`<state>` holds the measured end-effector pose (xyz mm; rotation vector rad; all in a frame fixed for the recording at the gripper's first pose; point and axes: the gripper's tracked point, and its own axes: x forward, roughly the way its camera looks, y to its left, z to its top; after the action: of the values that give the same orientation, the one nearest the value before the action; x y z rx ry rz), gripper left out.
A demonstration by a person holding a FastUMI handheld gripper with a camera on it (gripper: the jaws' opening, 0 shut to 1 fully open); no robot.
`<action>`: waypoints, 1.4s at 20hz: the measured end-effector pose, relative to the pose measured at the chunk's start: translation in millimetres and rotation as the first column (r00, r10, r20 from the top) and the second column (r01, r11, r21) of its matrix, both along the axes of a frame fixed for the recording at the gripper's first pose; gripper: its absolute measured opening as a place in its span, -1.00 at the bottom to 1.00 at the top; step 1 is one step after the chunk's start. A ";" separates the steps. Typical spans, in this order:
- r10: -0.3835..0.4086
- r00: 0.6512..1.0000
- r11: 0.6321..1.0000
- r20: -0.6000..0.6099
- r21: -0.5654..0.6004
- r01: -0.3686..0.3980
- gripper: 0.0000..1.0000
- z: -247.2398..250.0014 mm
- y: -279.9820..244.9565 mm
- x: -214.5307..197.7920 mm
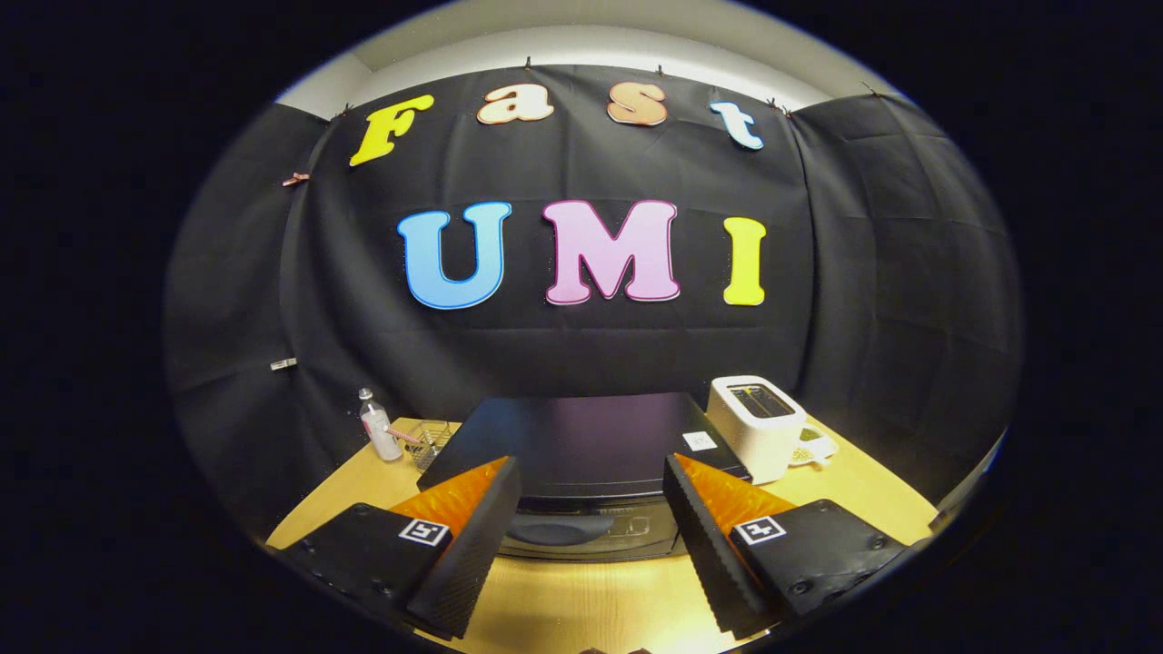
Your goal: Open the toaster oven, put the food inside, and close the toaster oven door.
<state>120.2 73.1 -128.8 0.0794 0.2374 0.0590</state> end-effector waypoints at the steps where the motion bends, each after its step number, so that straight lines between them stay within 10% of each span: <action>1: 0.004 1.000 1.000 -0.001 -0.005 -0.004 0.95 -7.7 5.0 6.0; 28: 0.050 0.985 0.998 -0.164 -0.025 -0.055 0.97 -96.1 38.5 -6.1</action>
<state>114.1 111.6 -224.9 0.0489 0.4038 0.1014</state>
